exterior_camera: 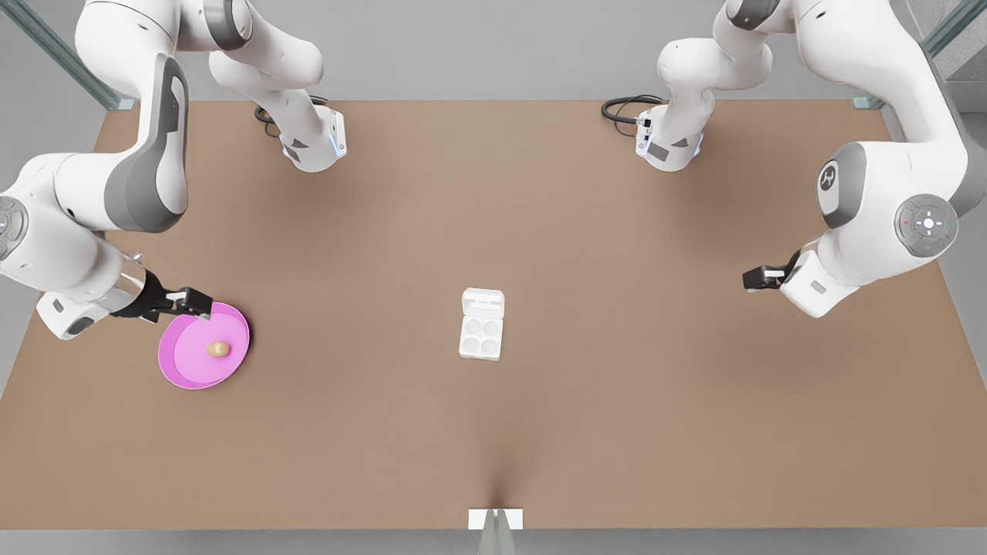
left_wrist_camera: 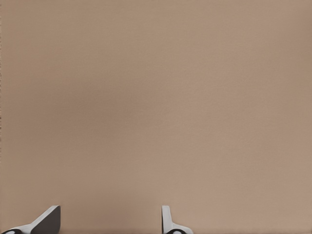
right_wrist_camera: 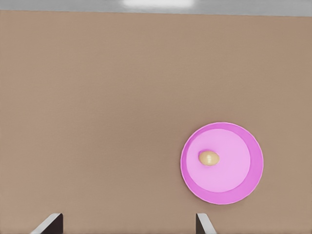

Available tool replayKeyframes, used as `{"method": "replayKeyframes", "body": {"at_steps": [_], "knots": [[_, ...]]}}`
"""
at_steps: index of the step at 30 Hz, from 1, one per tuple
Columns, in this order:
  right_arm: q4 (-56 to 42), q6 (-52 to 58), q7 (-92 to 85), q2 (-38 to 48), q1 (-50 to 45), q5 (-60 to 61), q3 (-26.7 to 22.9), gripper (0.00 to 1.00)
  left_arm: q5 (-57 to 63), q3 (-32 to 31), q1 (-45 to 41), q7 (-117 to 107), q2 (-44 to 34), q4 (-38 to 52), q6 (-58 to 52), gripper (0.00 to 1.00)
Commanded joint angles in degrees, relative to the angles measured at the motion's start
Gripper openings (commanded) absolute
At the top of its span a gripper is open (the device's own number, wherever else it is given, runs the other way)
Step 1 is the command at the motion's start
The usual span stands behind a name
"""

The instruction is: Pack egg into the box and close the box lid

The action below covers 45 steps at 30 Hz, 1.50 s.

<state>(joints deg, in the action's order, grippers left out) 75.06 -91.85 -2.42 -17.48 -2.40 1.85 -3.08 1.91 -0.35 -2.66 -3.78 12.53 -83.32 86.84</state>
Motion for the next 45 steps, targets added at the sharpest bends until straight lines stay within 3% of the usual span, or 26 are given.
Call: {"method": "replayKeyframes", "body": {"at_steps": [1,3,6,10,14,20,45], "knots": [[0.0,0.0,-1.3,-0.4,0.0,-0.2,0.0,1.0,0.0,0.0,0.0,0.0,-0.1,0.0,0.0,1.0],[3.2,-2.1,-22.3,-1.2,-0.2,-1.9,0.0,1.0,0.0,0.0,-0.1,0.0,-0.1,0.0,0.0,1.0],[16.4,-18.5,-47.8,-0.1,-0.2,-4.6,-0.1,1.0,0.0,0.0,-0.1,0.0,-0.1,0.0,0.0,1.0],[26.8,-31.6,-67.9,-0.7,0.7,-5.5,0.0,1.0,0.0,0.0,-0.1,0.0,0.0,0.0,0.0,1.0],[31.5,-35.0,-83.3,-1.8,2.5,-5.5,0.0,1.0,0.0,0.0,-0.1,0.0,0.0,0.0,-0.1,1.0],[40.4,-49.5,-90.7,-3.3,3.9,-5.7,0.0,1.0,0.0,0.0,-0.1,0.0,0.0,-0.1,0.0,1.0],[32.9,-46.9,-95.4,-15.7,11.8,-7.3,-0.2,1.0,0.0,0.0,-0.1,0.0,0.4,-0.1,0.0,1.0]]}}
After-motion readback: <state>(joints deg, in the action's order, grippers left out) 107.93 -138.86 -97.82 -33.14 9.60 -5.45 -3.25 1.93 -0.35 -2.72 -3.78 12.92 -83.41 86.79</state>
